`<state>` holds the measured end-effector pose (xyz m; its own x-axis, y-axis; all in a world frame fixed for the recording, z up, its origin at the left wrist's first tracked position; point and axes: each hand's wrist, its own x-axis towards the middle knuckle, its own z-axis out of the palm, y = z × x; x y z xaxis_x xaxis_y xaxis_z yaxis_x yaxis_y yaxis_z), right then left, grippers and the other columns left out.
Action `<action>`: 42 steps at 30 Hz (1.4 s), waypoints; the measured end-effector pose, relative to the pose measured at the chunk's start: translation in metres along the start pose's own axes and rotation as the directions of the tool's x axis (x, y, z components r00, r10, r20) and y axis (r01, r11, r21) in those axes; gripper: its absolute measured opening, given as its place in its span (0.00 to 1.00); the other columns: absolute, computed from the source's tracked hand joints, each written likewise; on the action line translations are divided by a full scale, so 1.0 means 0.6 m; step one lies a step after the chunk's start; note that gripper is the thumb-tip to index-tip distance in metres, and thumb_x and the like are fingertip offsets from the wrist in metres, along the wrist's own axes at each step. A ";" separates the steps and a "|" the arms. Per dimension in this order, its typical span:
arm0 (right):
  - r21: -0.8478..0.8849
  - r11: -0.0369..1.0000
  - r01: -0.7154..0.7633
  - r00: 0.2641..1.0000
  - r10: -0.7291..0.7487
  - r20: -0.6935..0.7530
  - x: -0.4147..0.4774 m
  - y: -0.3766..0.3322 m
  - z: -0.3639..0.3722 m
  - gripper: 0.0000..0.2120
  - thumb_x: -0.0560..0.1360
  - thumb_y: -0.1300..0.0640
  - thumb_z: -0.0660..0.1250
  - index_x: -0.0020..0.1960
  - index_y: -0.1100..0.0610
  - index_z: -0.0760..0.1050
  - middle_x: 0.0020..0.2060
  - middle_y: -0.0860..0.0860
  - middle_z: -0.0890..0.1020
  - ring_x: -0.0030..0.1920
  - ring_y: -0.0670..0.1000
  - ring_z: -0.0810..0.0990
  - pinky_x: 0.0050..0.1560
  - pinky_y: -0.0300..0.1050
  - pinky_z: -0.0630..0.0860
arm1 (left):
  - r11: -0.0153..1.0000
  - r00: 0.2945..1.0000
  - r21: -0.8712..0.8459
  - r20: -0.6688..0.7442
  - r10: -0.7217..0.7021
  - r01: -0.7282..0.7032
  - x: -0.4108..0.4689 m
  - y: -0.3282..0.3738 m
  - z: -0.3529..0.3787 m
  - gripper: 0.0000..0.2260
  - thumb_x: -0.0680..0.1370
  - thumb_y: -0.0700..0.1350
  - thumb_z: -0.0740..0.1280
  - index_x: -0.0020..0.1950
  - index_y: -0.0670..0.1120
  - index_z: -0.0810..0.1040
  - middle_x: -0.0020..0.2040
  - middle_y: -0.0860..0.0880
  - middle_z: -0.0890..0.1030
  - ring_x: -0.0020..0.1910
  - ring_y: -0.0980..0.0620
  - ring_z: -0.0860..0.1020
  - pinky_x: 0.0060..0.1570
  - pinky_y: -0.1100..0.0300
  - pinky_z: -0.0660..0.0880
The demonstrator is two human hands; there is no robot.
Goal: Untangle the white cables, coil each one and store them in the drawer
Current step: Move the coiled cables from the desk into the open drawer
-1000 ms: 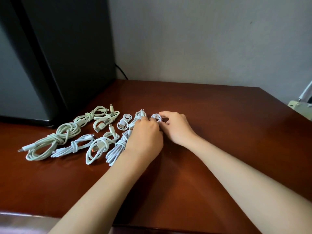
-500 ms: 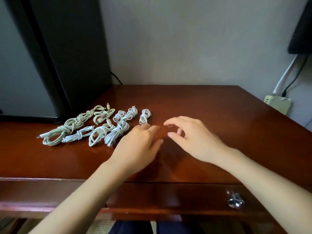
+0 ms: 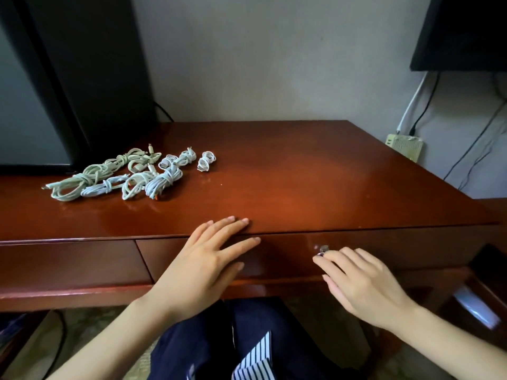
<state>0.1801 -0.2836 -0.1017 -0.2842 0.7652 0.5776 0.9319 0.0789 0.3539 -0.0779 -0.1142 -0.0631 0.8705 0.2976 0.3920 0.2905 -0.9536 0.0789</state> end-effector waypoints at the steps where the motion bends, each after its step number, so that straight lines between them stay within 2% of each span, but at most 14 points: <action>1: -0.024 0.999 -0.036 0.999 0.036 -0.009 -0.005 -0.005 0.005 0.14 0.74 0.56 0.63 0.56 0.60 0.79 0.47 0.53 0.81 0.43 0.53 0.79 0.41 0.47 0.77 | 1.000 1.000 0.001 -0.012 -0.012 0.012 -0.002 0.001 0.002 0.20 0.79 0.52 0.57 0.71 0.57 0.69 0.73 0.50 0.68 0.73 0.49 0.64 0.70 0.51 0.57; 5: -0.059 0.987 -0.148 0.988 0.145 -0.048 -0.010 -0.021 0.015 0.13 0.73 0.57 0.64 0.54 0.60 0.81 0.44 0.52 0.82 0.39 0.53 0.80 0.37 0.47 0.76 | 0.999 0.998 -0.011 -0.051 -0.041 0.040 -0.003 0.003 0.003 0.20 0.79 0.52 0.57 0.71 0.56 0.70 0.73 0.50 0.69 0.72 0.49 0.63 0.70 0.49 0.58; 9: -0.103 0.982 -0.157 0.988 0.157 -0.009 -0.022 -0.022 0.013 0.15 0.73 0.57 0.63 0.55 0.61 0.81 0.42 0.52 0.82 0.37 0.53 0.80 0.34 0.47 0.76 | 1.000 0.999 -0.021 -0.047 -0.015 0.014 0.000 0.000 0.003 0.19 0.79 0.52 0.57 0.70 0.55 0.71 0.72 0.48 0.70 0.71 0.45 0.67 0.67 0.42 0.65; 12: -0.125 0.976 -0.176 0.984 0.180 0.016 -0.021 -0.029 0.007 0.16 0.74 0.56 0.61 0.55 0.63 0.80 0.40 0.54 0.81 0.36 0.54 0.80 0.34 0.47 0.76 | 1.000 0.999 -0.016 -0.044 0.005 -0.005 0.001 -0.005 0.001 0.19 0.78 0.52 0.58 0.68 0.53 0.74 0.71 0.47 0.71 0.69 0.45 0.68 0.66 0.43 0.67; 16: -0.116 0.966 -0.230 0.971 0.236 0.041 -0.003 -0.037 -0.011 0.14 0.68 0.56 0.73 0.50 0.63 0.80 0.35 0.53 0.80 0.34 0.54 0.79 0.33 0.47 0.75 | 0.998 1.000 -0.065 -0.028 0.013 -0.015 0.009 -0.007 -0.010 0.19 0.78 0.52 0.58 0.68 0.51 0.75 0.69 0.48 0.73 0.67 0.44 0.70 0.65 0.45 0.68; 18: -0.071 0.965 -0.252 0.965 0.256 0.051 0.008 -0.034 -0.021 0.11 0.67 0.55 0.75 0.45 0.60 0.79 0.33 0.52 0.78 0.32 0.54 0.78 0.32 0.46 0.74 | 0.995 1.000 -0.096 -0.014 0.014 -0.015 0.012 -0.008 -0.016 0.19 0.78 0.53 0.58 0.67 0.51 0.75 0.68 0.48 0.74 0.66 0.44 0.72 0.63 0.43 0.69; 21: -0.039 0.985 -0.170 0.981 0.173 0.089 0.029 -0.026 -0.024 0.07 0.67 0.59 0.75 0.37 0.58 0.76 0.28 0.50 0.74 0.27 0.53 0.75 0.27 0.44 0.72 | 0.995 1.000 -0.099 0.013 0.027 -0.025 0.015 -0.010 -0.026 0.20 0.78 0.53 0.57 0.67 0.51 0.76 0.67 0.48 0.74 0.65 0.45 0.72 0.63 0.43 0.70; 23: -0.023 0.993 -0.113 0.983 0.115 0.142 0.043 -0.018 -0.022 0.10 0.64 0.63 0.74 0.31 0.57 0.74 0.24 0.50 0.72 0.24 0.53 0.74 0.24 0.42 0.70 | 0.995 0.998 -0.088 0.038 0.051 -0.048 0.017 -0.012 -0.032 0.20 0.78 0.54 0.57 0.67 0.51 0.76 0.67 0.47 0.74 0.64 0.45 0.72 0.63 0.45 0.70; 25: 0.022 0.993 -0.116 0.977 0.111 0.180 0.050 -0.008 -0.027 0.12 0.63 0.64 0.76 0.28 0.57 0.74 0.22 0.49 0.71 0.21 0.53 0.73 0.21 0.40 0.70 | 0.994 0.995 -0.080 0.067 0.075 -0.069 0.020 -0.017 -0.039 0.21 0.78 0.54 0.57 0.67 0.50 0.76 0.67 0.47 0.74 0.63 0.45 0.73 0.63 0.47 0.70; 28: 0.133 0.979 -0.153 0.969 0.122 0.213 0.048 0.006 -0.045 0.11 0.67 0.60 0.76 0.30 0.57 0.77 0.24 0.45 0.69 0.22 0.49 0.73 0.24 0.39 0.71 | 0.994 0.989 -0.066 0.111 0.096 -0.089 0.025 -0.022 -0.048 0.21 0.78 0.54 0.56 0.68 0.51 0.76 0.67 0.47 0.74 0.63 0.46 0.73 0.62 0.47 0.71; 32: 0.095 0.986 -0.136 0.954 0.104 0.282 0.054 0.009 -0.054 0.11 0.69 0.58 0.74 0.30 0.56 0.78 0.24 0.48 0.74 0.24 0.50 0.74 0.25 0.40 0.73 | 0.991 0.980 -0.041 0.146 0.135 -0.130 0.028 -0.027 -0.053 0.22 0.77 0.54 0.57 0.68 0.50 0.75 0.67 0.46 0.74 0.63 0.45 0.73 0.61 0.45 0.73; 37: 0.081 0.994 -0.067 0.942 0.037 0.335 0.066 0.010 -0.064 0.12 0.68 0.60 0.72 0.26 0.56 0.76 0.21 0.48 0.73 0.21 0.51 0.72 0.22 0.44 0.74 | 0.981 0.972 -0.056 0.136 0.191 -0.185 0.033 -0.038 -0.060 0.20 0.77 0.51 0.57 0.66 0.47 0.77 0.66 0.45 0.75 0.61 0.46 0.73 0.59 0.46 0.74; 40: 0.099 0.994 -0.040 0.915 -0.003 0.403 0.068 0.002 -0.086 0.17 0.69 0.55 0.69 0.23 0.55 0.73 0.19 0.46 0.69 0.18 0.49 0.70 0.21 0.40 0.70 | 0.973 0.962 -0.126 0.167 0.215 -0.195 0.037 -0.044 -0.062 0.19 0.76 0.56 0.59 0.61 0.51 0.81 0.69 0.48 0.73 0.64 0.47 0.70 0.59 0.42 0.73; 42: 0.086 0.996 -0.005 0.888 -0.035 0.459 0.065 -0.009 -0.108 0.22 0.74 0.46 0.60 0.23 0.53 0.72 0.19 0.45 0.68 0.18 0.49 0.69 0.21 0.39 0.69 | 0.953 0.942 -0.213 0.213 0.260 -0.215 0.032 -0.046 -0.062 0.19 0.75 0.60 0.61 0.61 0.57 0.80 0.72 0.53 0.69 0.69 0.48 0.66 0.63 0.42 0.69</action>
<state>0.1491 -0.2955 -0.0334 -0.1817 0.9698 0.1625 0.9492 0.1299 0.2865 -0.0838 -0.0840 -0.0234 0.9801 0.0415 0.1940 0.0048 -0.9825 0.1861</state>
